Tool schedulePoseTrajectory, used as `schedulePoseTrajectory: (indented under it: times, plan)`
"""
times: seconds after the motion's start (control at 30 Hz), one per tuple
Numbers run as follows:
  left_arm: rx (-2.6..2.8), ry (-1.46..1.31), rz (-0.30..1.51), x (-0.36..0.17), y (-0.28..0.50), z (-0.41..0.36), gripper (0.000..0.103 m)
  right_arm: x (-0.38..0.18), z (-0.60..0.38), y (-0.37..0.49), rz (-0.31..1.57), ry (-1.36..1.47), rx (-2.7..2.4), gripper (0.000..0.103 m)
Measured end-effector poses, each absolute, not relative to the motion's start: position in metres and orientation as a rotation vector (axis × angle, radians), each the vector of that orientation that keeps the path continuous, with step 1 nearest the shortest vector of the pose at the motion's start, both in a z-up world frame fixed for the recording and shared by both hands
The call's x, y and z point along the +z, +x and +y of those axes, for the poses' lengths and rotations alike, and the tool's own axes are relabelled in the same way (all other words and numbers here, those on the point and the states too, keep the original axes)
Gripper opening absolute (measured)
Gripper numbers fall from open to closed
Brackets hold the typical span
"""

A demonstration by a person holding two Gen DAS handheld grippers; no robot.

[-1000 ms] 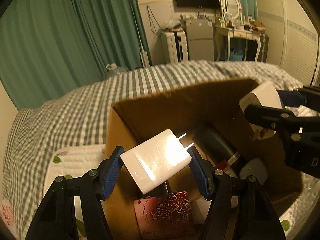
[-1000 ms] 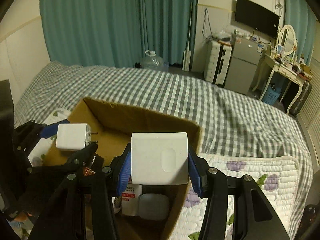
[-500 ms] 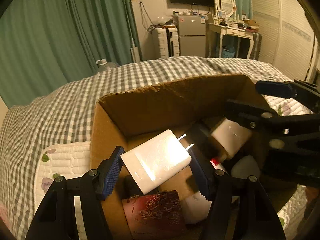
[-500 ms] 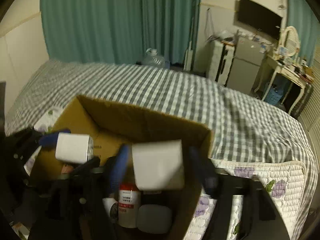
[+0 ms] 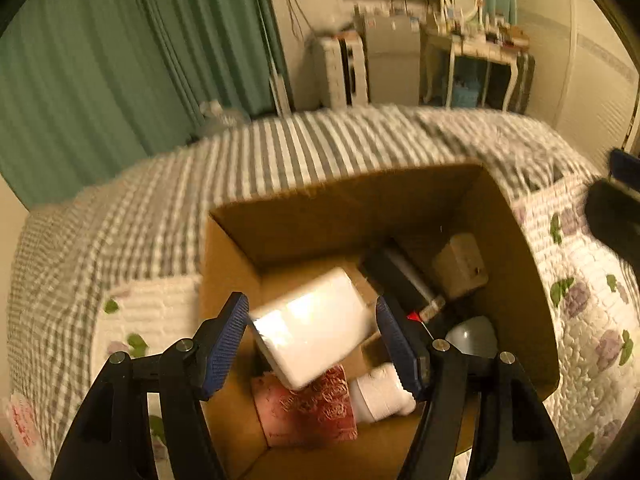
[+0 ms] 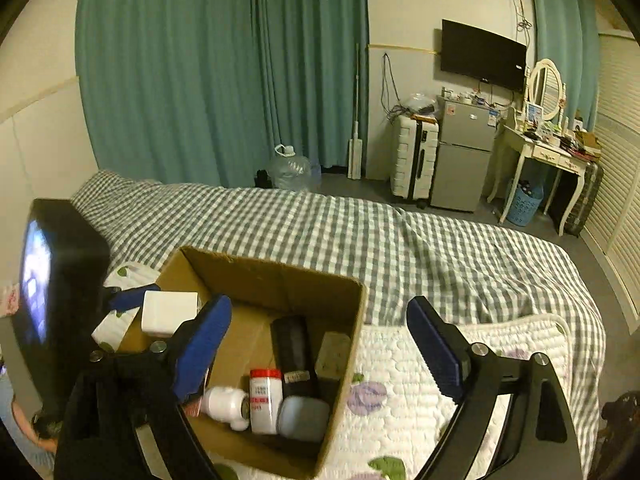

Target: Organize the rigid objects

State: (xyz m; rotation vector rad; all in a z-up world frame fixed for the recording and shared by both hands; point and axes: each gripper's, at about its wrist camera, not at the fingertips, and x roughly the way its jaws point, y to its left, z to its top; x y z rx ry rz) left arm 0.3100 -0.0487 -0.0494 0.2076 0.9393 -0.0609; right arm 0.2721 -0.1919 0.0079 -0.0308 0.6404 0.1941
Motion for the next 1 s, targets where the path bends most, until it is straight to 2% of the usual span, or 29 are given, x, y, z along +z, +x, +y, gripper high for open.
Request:
schedulePoseTrajectory:
  times: [0.2,0.47,1.0]
  plan:
    - [-0.059,0.207,0.930,-0.054,0.301,-0.049,0.069,0.003,-0.202,0.263,0.669,-0.021,0.186,0.091]
    - [-0.080,0.170,0.831,-0.029,0.282,-0.047,0.069,0.002,-0.212,0.257,0.665,0.015,0.171,0.091]
    - [-0.031,0.136,0.543,0.063,0.176,-0.027,0.069,0.072,-0.208,0.173,0.493,0.006,0.125,0.094]
